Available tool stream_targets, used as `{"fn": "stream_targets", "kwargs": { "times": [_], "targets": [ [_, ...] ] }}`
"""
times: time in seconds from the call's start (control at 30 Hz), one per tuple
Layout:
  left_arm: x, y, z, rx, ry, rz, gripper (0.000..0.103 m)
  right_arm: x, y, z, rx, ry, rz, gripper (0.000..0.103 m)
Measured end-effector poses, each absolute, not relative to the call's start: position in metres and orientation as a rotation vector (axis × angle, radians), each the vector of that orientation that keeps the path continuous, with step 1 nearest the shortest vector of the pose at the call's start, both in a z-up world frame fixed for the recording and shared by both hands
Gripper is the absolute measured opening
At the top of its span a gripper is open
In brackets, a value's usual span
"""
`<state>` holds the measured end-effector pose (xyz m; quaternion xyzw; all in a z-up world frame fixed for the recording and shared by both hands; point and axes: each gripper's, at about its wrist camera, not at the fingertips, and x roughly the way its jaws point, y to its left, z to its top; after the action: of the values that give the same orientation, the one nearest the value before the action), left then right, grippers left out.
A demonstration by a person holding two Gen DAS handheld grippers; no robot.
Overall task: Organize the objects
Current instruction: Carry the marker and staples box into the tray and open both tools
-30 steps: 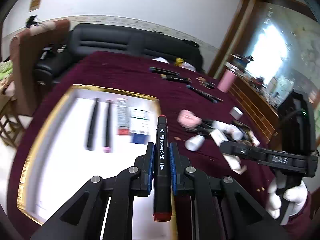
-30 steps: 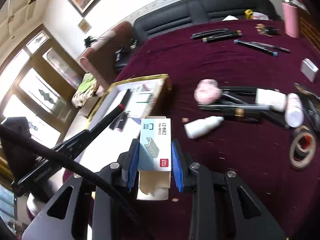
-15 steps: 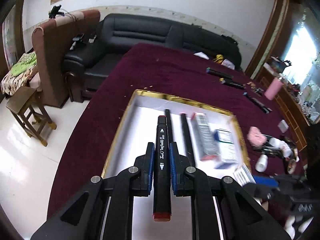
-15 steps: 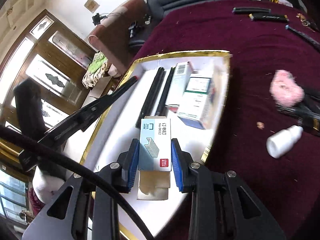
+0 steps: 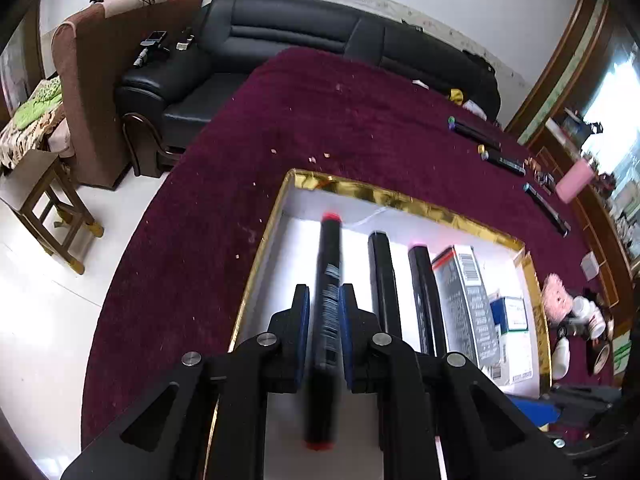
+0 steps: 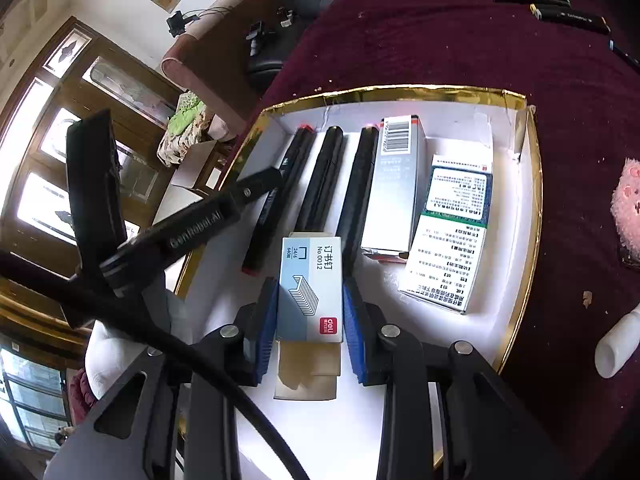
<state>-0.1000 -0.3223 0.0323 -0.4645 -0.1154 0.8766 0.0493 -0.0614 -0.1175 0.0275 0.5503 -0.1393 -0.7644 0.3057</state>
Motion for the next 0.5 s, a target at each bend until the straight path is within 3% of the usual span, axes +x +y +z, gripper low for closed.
{"fn": "stream_targets", "kwargs": {
  "times": [0.3, 0.5],
  "targets": [
    [-0.082, -0.346, 0.047, -1.337, -0.587, 2.592, 0.012, -0.031, -0.1, 0.034, 1.456, -0.244, -2.114, 0.029],
    [-0.057, -0.341, 0.062, -1.26, -0.614, 2.571, 0.013, -0.019, -0.097, 0.031, 1.433, -0.112, -2.23, 0.029]
  ]
}}
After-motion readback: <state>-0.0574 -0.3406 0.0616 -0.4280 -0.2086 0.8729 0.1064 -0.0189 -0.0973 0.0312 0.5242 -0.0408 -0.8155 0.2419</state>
